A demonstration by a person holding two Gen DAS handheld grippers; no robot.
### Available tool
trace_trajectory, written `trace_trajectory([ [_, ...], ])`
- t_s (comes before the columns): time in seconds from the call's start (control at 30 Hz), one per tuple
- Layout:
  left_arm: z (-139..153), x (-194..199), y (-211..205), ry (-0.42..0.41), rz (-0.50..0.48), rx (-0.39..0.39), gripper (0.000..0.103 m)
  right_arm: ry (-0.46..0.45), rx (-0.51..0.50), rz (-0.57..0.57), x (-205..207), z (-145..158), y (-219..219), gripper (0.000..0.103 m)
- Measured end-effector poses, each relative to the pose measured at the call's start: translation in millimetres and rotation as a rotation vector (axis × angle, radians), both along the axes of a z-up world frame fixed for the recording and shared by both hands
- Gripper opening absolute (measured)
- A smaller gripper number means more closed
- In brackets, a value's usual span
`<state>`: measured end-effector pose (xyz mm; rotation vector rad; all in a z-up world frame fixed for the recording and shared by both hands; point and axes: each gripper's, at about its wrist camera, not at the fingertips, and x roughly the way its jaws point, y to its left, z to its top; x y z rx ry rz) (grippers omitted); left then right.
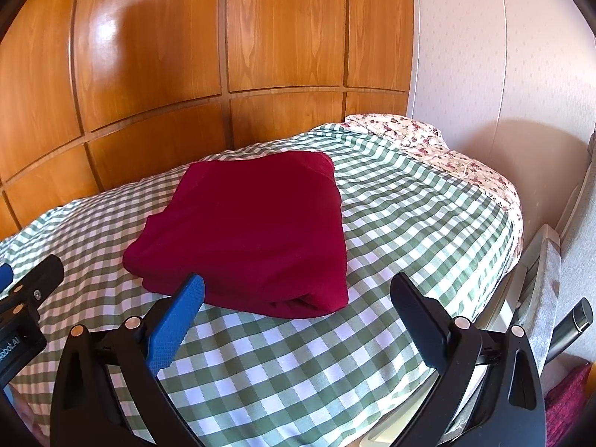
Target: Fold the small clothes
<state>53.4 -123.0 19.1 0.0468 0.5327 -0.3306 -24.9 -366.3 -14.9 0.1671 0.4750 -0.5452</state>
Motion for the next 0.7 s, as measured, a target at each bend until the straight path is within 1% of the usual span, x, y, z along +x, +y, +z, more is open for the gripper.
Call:
trace_trajectory([
  [0.17, -1.1, 2.7, 2.3, 0.017, 0.004, -0.018, 0.1, 0.003, 0.0, 0.012, 1.4, -0.7, 3.0, 0.099],
  [0.3, -2.3, 2.4, 1.7, -0.001, 0.011, -0.002, 0.1, 0.009, 0.001, 0.02, 2.6, -2.8, 4.8, 0.099],
  [0.5, -6.1, 5.0, 0.0, 0.032, 0.012, 0.0, 0.1, 0.019, 0.005, 0.027, 4.1, -5.6, 6.4, 0.099],
  [0.7, -10.7, 6.4, 2.7, 0.024, 0.036, 0.014, 0.1, 0.029, 0.019, 0.03, 6.6, -9.6, 2.2, 0.099],
])
